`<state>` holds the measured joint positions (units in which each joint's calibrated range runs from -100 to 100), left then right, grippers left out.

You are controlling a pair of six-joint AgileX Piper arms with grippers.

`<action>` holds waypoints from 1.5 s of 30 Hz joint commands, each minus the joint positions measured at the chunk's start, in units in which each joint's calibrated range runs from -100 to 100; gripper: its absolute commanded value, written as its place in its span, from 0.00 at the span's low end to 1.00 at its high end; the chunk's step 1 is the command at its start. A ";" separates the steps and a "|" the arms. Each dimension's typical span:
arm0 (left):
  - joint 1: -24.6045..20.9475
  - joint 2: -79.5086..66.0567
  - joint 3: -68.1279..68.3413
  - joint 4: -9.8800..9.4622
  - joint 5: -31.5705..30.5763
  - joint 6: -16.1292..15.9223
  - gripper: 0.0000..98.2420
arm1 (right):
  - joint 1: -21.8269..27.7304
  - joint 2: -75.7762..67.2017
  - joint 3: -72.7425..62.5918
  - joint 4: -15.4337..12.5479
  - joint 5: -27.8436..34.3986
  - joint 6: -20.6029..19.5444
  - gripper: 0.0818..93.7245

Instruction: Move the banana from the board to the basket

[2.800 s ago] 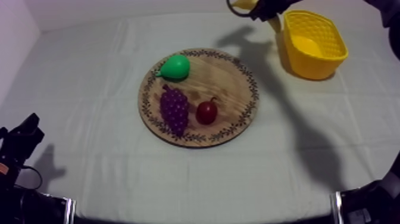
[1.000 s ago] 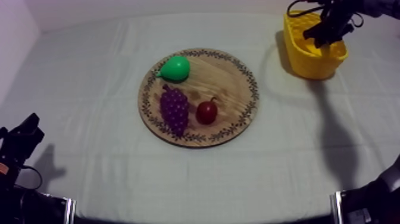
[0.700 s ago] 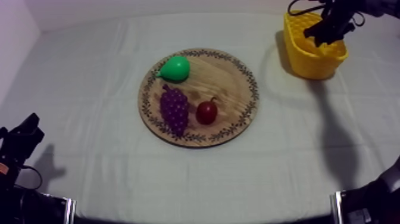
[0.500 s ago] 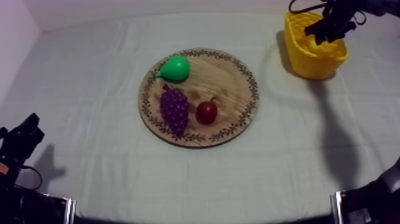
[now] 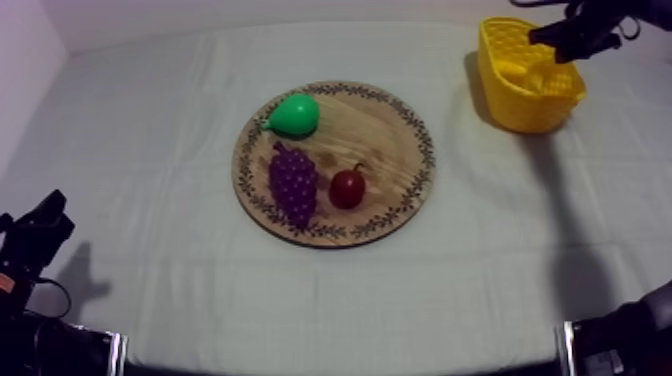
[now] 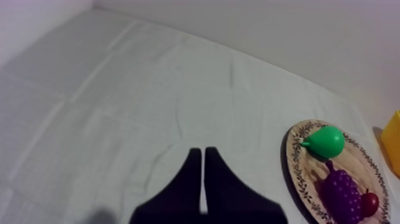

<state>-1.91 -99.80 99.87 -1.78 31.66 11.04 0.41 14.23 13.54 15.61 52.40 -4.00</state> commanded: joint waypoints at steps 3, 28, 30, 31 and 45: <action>-0.01 -0.03 0.02 0.00 0.03 0.01 0.00 | 0.82 -9.13 5.44 -0.95 -2.61 -0.41 0.01; -0.01 -0.03 0.02 0.00 0.03 0.02 0.00 | 3.38 -63.05 53.37 -9.22 -20.73 4.41 0.00; -0.01 -0.03 0.02 0.00 0.03 0.02 0.00 | 2.84 -67.52 57.15 -9.63 -21.27 4.26 0.00; -0.01 -0.03 0.02 0.00 0.03 0.02 0.00 | 2.53 -69.66 59.01 -9.74 -21.63 4.14 0.00; -0.01 -0.03 0.02 0.00 0.03 0.02 0.00 | 0.65 -93.91 77.03 -14.65 -20.29 10.76 0.00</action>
<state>-1.91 -99.80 99.87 -1.78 31.69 11.04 1.08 -76.48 89.08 1.18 31.98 6.05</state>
